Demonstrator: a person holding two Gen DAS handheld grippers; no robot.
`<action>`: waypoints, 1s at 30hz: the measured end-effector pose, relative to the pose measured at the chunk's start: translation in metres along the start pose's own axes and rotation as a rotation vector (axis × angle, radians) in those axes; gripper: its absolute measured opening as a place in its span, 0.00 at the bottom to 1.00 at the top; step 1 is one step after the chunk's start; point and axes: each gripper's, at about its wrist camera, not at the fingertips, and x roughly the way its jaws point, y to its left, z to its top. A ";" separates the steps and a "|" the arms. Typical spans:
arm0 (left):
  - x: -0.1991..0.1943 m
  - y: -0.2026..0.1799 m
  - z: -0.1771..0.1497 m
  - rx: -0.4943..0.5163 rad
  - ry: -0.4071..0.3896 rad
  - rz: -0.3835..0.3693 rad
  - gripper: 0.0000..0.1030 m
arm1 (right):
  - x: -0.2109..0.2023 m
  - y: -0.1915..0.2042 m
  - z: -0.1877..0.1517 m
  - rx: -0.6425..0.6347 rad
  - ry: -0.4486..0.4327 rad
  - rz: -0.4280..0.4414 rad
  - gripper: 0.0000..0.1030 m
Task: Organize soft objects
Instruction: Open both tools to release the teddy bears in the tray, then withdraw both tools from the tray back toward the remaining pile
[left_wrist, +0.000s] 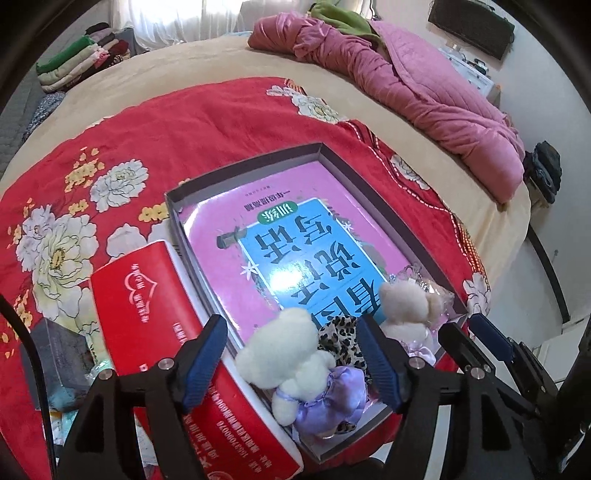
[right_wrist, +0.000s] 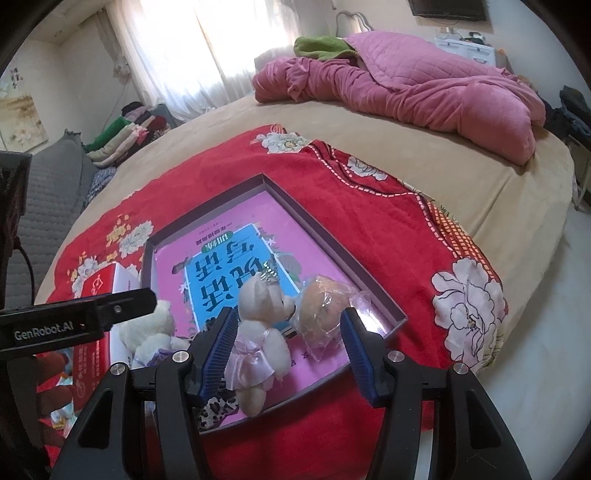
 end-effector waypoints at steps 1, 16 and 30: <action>-0.003 0.001 0.000 -0.002 -0.005 -0.004 0.70 | -0.001 0.000 0.000 0.000 -0.004 -0.001 0.61; -0.038 0.002 -0.010 -0.001 -0.072 0.047 0.78 | -0.024 0.003 0.005 0.023 -0.069 -0.031 0.72; -0.068 0.008 -0.031 -0.004 -0.102 0.066 0.78 | -0.038 0.016 0.006 0.013 -0.086 -0.060 0.75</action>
